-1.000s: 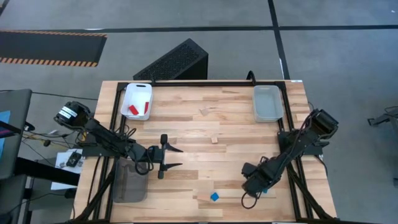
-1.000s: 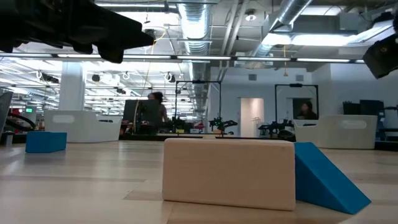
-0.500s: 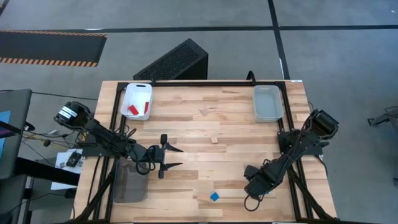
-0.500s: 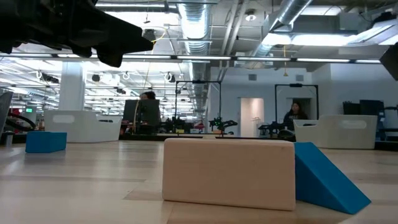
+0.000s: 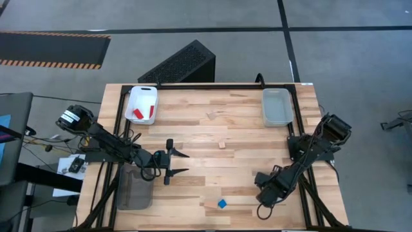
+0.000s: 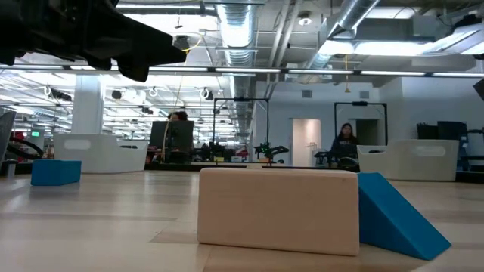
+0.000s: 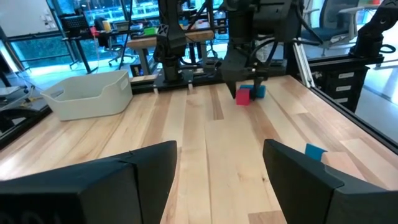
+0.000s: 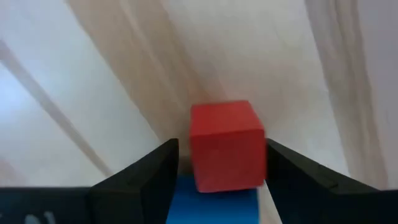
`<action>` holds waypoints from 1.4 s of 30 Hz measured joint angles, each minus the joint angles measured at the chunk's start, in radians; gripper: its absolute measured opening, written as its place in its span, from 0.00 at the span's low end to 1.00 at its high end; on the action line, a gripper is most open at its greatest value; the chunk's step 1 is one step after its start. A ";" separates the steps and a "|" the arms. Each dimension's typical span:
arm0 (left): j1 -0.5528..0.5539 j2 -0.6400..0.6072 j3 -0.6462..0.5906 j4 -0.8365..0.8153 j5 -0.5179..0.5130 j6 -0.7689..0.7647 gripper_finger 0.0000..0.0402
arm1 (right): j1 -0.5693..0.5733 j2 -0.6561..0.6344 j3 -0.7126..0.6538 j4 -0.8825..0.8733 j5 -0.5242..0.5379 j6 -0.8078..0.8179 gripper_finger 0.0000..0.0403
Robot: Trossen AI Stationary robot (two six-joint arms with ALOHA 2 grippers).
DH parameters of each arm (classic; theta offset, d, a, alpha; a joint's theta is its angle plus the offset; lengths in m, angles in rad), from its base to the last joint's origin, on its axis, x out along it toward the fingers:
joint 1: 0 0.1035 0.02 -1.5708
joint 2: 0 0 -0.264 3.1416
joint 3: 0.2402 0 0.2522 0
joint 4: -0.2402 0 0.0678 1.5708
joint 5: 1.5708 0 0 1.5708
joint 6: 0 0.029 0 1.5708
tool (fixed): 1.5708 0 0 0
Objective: Sort & place blocks by color
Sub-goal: Put the red block into the white bin
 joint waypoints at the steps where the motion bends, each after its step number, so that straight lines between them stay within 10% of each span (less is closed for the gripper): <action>1: 0.000 0.000 0.000 0.000 -0.001 0.001 0.58 | 0.000 0.000 0.000 0.004 0.009 0.000 0.62; 23: -0.001 0.000 0.000 -0.012 -0.048 0.001 0.58 | 0.007 -0.002 0.001 0.055 0.149 0.060 0.31; 34: -0.052 -0.079 -0.001 -0.046 -0.325 0.108 0.58 | -0.076 0.000 -0.001 0.341 0.511 -0.057 0.31; 42: -0.111 -0.340 -0.001 -0.109 -0.629 0.196 0.58 | -0.367 0.103 0.039 0.885 0.552 -0.578 0.33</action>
